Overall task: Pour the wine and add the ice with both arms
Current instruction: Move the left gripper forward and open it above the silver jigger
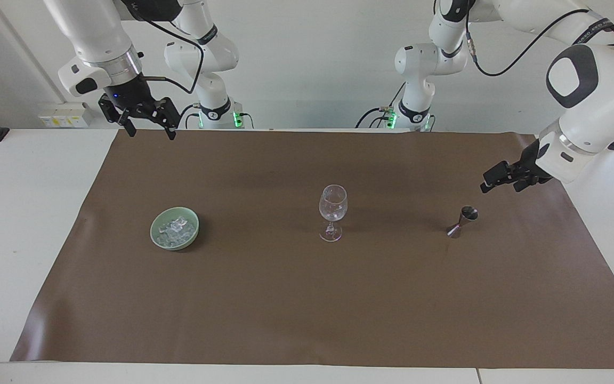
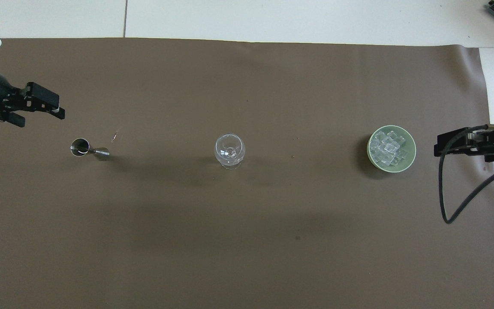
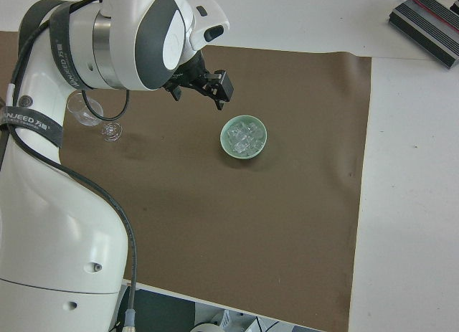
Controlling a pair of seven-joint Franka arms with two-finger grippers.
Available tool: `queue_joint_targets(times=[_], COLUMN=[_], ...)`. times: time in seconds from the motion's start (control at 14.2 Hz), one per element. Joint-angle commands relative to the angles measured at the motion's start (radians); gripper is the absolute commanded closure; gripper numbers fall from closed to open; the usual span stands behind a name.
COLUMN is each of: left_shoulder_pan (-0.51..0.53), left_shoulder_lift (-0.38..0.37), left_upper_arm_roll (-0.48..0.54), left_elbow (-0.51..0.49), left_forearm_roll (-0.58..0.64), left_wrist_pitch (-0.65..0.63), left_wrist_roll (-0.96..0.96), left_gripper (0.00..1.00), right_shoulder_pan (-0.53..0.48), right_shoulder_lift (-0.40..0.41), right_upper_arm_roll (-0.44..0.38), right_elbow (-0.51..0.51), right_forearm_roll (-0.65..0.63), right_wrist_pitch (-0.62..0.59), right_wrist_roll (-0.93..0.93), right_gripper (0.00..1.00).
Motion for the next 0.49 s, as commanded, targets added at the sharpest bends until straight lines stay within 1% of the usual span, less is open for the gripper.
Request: queue_joint_targets(times=[0.0,0.14,0.28,0.42], left_shoulder_pan=[0.006,0.006,0.003,0.005], left_shoulder_lift=[0.053,0.070,0.083,0.109], left_upper_arm_roll=[0.002,0.023,0.066,0.075], left_elbow=[0.045,0.048,0.051,0.051], left_forearm_roll=[-0.019,-0.028,-0.082,-0.087], left_wrist_pitch=[0.022,0.015,0.008,0.008], left_wrist_roll=[-0.028,-0.030,-0.043,-0.060], left_gripper=[0.00,0.00,0.00,0.00], right_shoulder_pan=[-0.005,-0.005,-0.005,-0.005], right_shoulder_lift=[-0.010,-0.010,-0.010,-0.010], right_upper_arm_roll=[0.005,0.005,0.005,0.005], right_elbow=[-0.002,-0.002,-0.002,-0.002], right_forearm_roll=[-0.007,-0.007,-0.007,-0.007], right_wrist_pitch=[-0.015,-0.015,-0.015,-0.015], right_wrist_roll=[-0.027,-0.026,-0.027,-0.026], right_gripper=[0.00,0.00,0.00,0.00])
